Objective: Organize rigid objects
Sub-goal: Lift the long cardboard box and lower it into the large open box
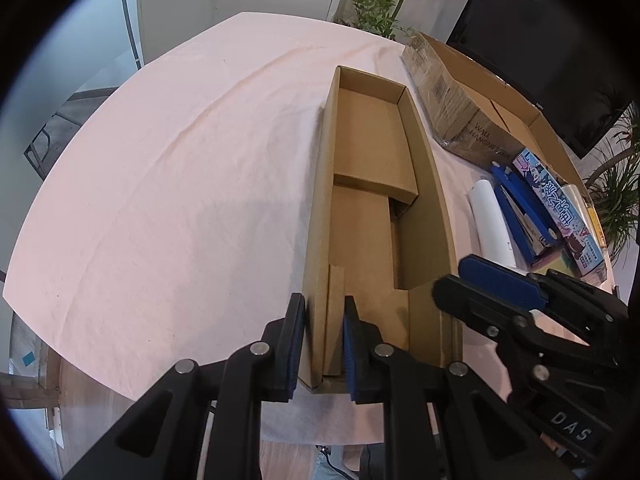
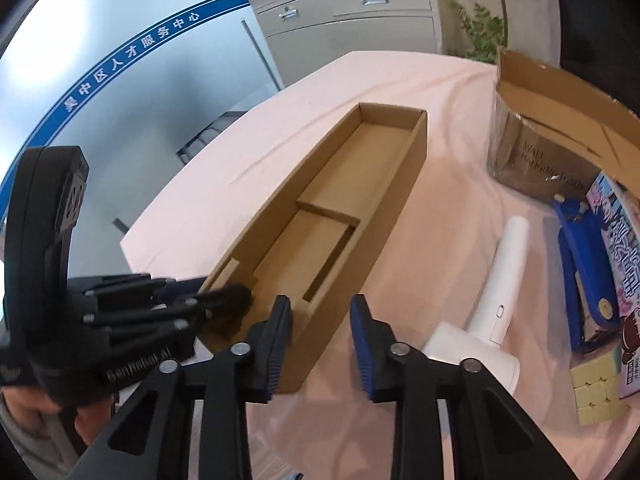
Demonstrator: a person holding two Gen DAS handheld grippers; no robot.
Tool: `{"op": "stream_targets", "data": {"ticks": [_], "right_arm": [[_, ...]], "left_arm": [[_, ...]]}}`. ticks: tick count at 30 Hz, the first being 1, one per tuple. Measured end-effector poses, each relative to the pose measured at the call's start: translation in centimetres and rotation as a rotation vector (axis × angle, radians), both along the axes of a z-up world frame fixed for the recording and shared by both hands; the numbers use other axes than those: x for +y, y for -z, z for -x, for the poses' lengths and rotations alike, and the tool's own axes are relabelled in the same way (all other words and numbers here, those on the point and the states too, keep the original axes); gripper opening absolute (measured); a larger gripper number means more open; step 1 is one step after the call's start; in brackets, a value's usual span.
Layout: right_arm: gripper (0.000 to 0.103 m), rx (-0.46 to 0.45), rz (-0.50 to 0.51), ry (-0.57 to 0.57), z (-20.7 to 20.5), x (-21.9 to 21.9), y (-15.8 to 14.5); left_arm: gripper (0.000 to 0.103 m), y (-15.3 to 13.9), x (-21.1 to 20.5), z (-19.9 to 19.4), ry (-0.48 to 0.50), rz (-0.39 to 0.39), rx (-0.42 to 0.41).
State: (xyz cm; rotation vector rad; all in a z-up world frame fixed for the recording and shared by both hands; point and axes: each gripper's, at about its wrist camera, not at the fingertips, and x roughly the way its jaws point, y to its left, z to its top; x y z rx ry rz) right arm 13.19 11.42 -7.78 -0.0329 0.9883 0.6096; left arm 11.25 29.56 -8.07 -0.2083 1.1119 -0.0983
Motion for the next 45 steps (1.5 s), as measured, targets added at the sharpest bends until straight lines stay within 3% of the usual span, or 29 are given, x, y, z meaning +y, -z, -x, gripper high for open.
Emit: {"op": "stream_targets", "data": {"ticks": [5,13,17,20,24,28,31,35,39,42,45], "right_arm": [[0.024,0.039,0.021,0.038,-1.1,2.4,-1.1],[0.026,0.047,0.018,0.09,-2.9,3.3,-0.2],[0.024,0.066,0.01,0.081,-3.5,3.1,-0.5],[0.024,-0.029,-0.049,0.075,-2.6,1.2,-4.1],[0.024,-0.187,-0.142,0.104,-3.5,-2.8,-11.5],[0.024,-0.278,-0.145,0.164,-7.4,-7.3,-16.6],[0.023,-0.27,-0.103,0.21,-12.8,-10.7,-18.4],[0.024,-0.155,-0.043,0.235,-20.9,-14.2,-17.2],[0.023,0.028,-0.032,0.248,-28.4,-17.2,-12.3],[0.023,0.133,-0.012,0.246,-31.7,-17.7,-8.2],[0.023,0.241,-0.035,0.25,-33.3,-18.3,-4.6]], "left_arm": [[0.017,0.2,0.0,-0.2,0.01,0.002,0.004],[0.019,0.6,0.4,-0.6,0.016,0.051,0.025],[0.015,-0.6,-1.2,0.3,0.023,-0.01,-0.01],[0.015,-5.2,-3.1,1.3,0.017,-0.06,-0.131],[0.015,-12.4,-6.9,0.1,0.031,-0.131,-0.31],[0.015,-16.2,-11.3,-5.4,0.11,-0.122,-0.405],[0.015,-16.5,-14.1,-11.9,0.163,-0.081,-0.382],[0.016,-13.8,-17.0,-19.5,0.201,-0.063,-0.276],[0.015,-8.5,-18.4,-24.8,0.21,-0.04,-0.12],[0.015,-4.8,-18.8,-27.4,0.182,-0.049,-0.03],[0.016,-3.2,-19.4,-28.5,0.174,-0.075,0.004]]}}
